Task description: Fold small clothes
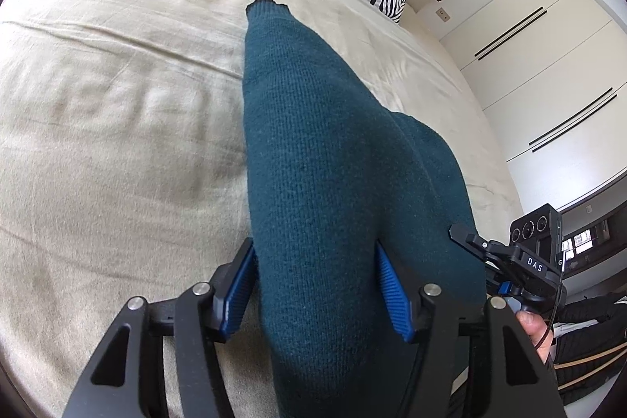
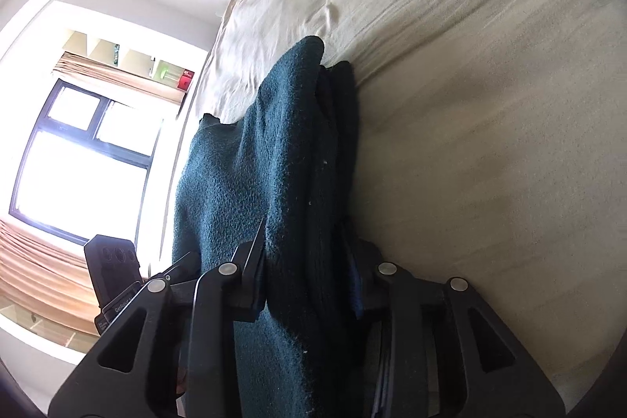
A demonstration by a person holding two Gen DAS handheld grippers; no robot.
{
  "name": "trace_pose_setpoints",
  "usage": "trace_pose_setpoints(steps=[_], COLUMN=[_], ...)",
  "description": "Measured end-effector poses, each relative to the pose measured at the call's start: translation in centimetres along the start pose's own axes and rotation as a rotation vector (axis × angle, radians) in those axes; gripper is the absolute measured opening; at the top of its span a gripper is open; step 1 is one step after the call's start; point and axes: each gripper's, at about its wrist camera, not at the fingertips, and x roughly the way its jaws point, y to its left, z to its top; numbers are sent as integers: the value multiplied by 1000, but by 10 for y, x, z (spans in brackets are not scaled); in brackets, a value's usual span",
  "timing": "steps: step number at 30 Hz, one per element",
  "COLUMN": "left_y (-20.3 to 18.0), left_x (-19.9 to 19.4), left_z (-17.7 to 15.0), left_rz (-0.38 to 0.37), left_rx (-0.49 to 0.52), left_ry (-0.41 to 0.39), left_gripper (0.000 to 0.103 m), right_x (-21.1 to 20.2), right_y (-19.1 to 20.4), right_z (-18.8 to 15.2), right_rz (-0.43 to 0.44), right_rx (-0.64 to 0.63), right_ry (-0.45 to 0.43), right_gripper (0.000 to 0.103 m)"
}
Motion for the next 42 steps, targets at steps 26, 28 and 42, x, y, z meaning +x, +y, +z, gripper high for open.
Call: trace_pose_setpoints(steps=[26,28,42], left_y=[-150,-141,-73], left_x=[-189,-188,-98], left_z=[-49,-41,-53], left_rz=[538,503,473], left_rx=[442,386,155], left_ry=[-762,-693,-277], left_gripper=[103,103,103], right_x=[-183,-185,-84], right_y=[182,188,141], right_z=[-46,-44,-66], right_rz=[-459,-437,-598], right_rx=[-540,-520,-359], right_ry=[-826,-788,-324], right_gripper=[103,103,103])
